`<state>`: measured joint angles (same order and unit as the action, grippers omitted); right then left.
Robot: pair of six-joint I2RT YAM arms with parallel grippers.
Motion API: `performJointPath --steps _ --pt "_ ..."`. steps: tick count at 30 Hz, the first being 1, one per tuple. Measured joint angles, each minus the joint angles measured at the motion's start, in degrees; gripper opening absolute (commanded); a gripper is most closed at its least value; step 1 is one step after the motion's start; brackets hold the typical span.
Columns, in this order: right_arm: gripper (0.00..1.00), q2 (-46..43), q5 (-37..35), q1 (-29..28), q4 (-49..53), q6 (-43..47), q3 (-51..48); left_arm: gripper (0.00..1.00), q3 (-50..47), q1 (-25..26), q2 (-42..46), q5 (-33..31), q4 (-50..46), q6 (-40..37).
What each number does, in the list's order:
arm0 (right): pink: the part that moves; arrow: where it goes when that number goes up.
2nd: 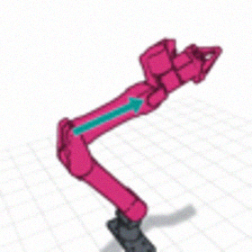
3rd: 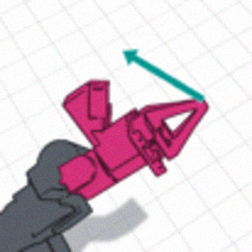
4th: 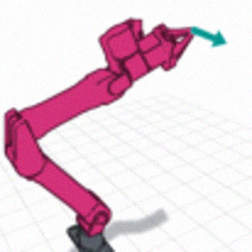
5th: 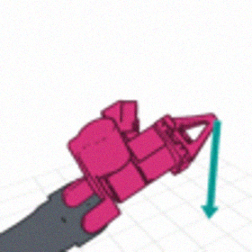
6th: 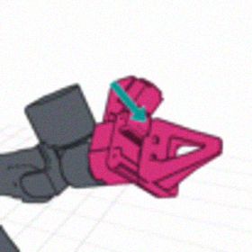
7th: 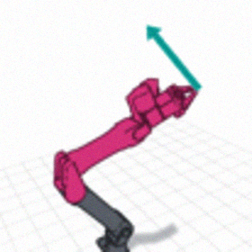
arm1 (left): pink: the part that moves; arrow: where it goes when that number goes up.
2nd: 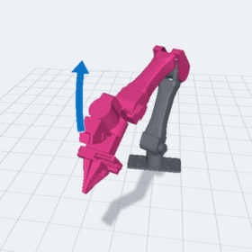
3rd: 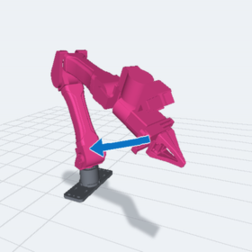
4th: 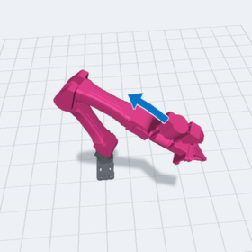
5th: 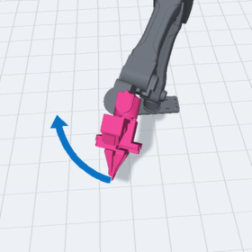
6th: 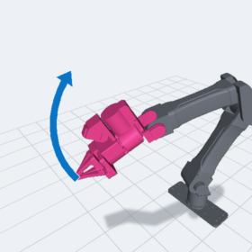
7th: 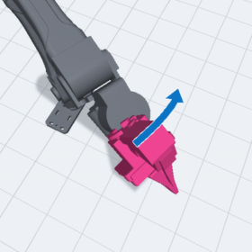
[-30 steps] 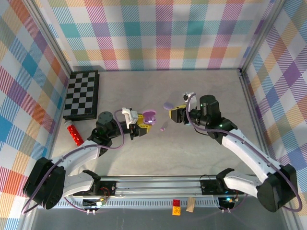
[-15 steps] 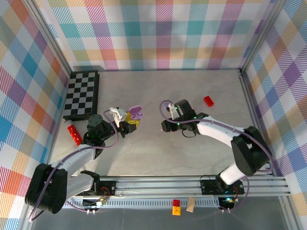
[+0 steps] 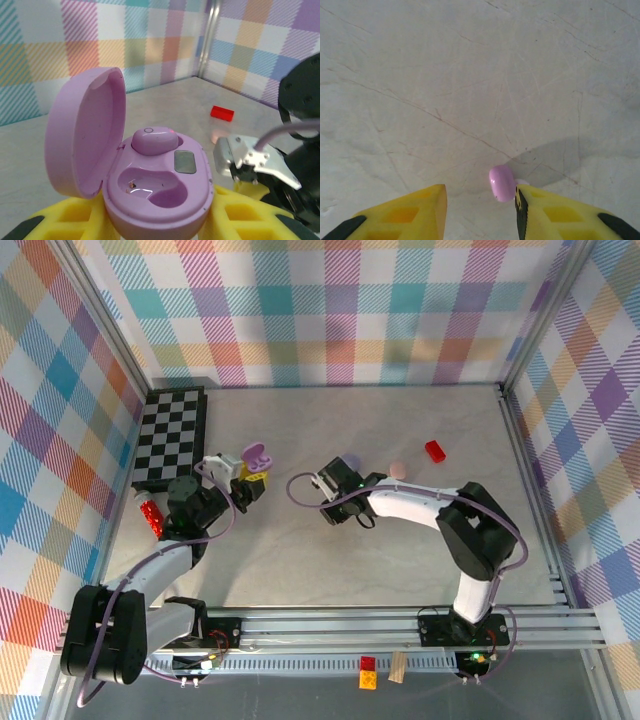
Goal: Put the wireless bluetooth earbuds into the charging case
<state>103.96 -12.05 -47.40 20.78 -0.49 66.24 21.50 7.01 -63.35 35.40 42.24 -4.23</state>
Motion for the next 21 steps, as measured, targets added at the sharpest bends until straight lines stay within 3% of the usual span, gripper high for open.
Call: performJointPath --steps 7,21 --pt "0.36 4.98 -5.55 -1.31 4.31 1.44 4.92 0.37 0.0 -0.5 0.0 -0.83 0.11 0.39" --pt "0.28 8.92 -8.13 -1.4 7.74 2.05 8.46 0.37 0.0 -0.57 0.0 -0.79 0.11 0.42"
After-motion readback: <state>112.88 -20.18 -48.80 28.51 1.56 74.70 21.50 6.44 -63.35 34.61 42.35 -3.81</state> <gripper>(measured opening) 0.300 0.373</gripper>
